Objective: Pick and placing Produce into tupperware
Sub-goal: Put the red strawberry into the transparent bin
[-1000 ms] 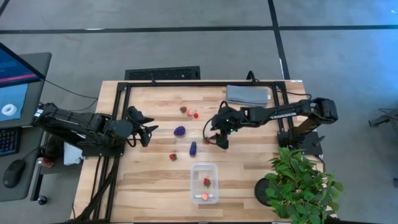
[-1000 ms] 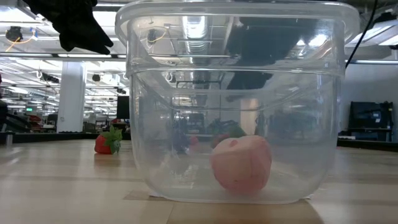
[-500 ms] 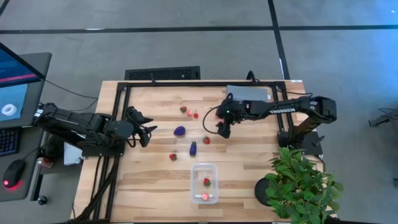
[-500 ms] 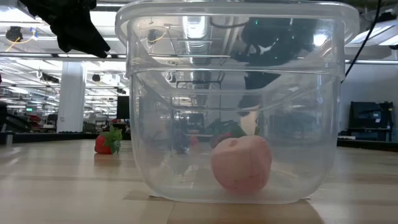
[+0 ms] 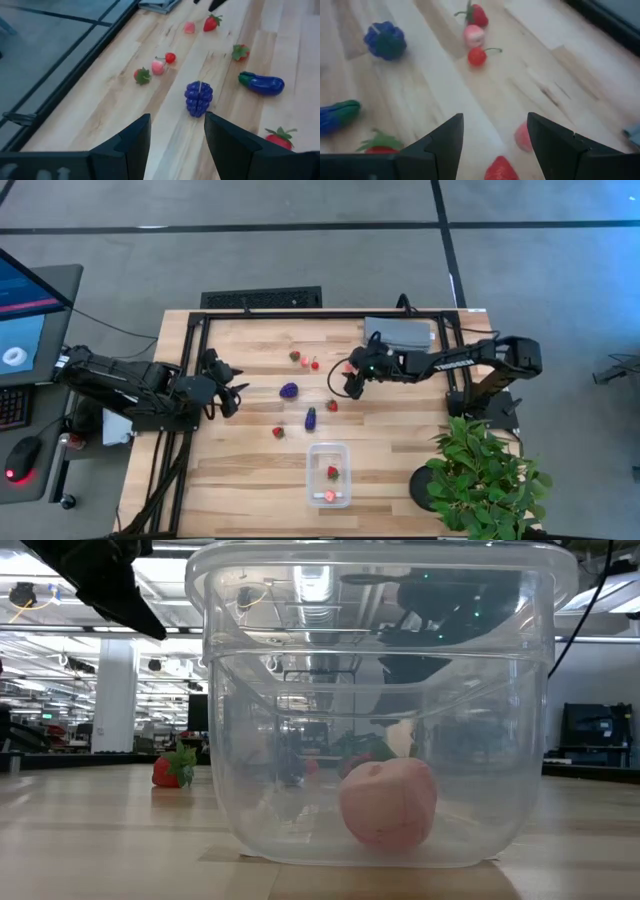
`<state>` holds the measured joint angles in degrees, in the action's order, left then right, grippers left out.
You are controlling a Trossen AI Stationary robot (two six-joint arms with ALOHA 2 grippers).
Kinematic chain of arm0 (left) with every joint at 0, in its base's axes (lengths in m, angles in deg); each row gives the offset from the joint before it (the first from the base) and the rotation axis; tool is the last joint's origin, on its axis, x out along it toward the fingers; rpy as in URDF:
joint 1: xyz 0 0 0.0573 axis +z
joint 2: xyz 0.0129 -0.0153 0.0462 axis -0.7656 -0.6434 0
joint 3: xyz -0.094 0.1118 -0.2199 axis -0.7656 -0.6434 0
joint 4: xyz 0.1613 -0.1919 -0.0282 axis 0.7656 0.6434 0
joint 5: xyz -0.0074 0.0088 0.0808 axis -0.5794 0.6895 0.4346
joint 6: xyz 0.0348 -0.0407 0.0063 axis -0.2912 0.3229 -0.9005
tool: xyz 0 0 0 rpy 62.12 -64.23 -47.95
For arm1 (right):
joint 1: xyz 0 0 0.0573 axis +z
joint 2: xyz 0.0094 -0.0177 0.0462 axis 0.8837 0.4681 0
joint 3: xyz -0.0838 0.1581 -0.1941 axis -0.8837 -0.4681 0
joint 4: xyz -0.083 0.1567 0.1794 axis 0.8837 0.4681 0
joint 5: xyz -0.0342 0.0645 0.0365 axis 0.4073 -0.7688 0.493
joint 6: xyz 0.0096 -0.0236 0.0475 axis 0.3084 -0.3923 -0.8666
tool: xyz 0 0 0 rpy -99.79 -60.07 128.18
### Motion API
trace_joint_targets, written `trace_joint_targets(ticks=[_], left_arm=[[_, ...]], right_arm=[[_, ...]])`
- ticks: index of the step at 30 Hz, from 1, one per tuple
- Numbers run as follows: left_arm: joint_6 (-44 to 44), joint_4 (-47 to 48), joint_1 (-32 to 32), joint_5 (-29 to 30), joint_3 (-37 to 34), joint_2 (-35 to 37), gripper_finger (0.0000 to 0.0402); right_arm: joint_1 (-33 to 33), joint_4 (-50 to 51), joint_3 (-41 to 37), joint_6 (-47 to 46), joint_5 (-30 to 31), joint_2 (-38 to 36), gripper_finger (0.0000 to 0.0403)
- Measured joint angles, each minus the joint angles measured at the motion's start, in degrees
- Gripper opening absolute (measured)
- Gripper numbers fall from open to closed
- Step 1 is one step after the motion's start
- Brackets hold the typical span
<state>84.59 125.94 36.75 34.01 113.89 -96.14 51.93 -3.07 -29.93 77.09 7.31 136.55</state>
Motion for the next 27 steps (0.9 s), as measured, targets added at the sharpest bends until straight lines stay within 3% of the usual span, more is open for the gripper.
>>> trace_joint_targets(ticks=[6, 15, 27], left_arm=[[1.04, -0.14, 0.02, 2.91, 0.00, 0.00, 0.0177], [4.23, -1.37, 0.83, 6.39, 0.00, 0.00, 0.0177], [-0.61, -1.91, 4.28, 6.15, 0.00, 0.02, 0.0177]], right_arm=[[1.61, -1.94, -4.47, -1.14, 3.01, 0.00, 0.0244], [3.34, -17.20, -15.42, -2.76, 10.83, -4.83, 0.0244], [1.51, -20.44, -18.10, -6.81, 8.16, -6.45, 0.0244]])
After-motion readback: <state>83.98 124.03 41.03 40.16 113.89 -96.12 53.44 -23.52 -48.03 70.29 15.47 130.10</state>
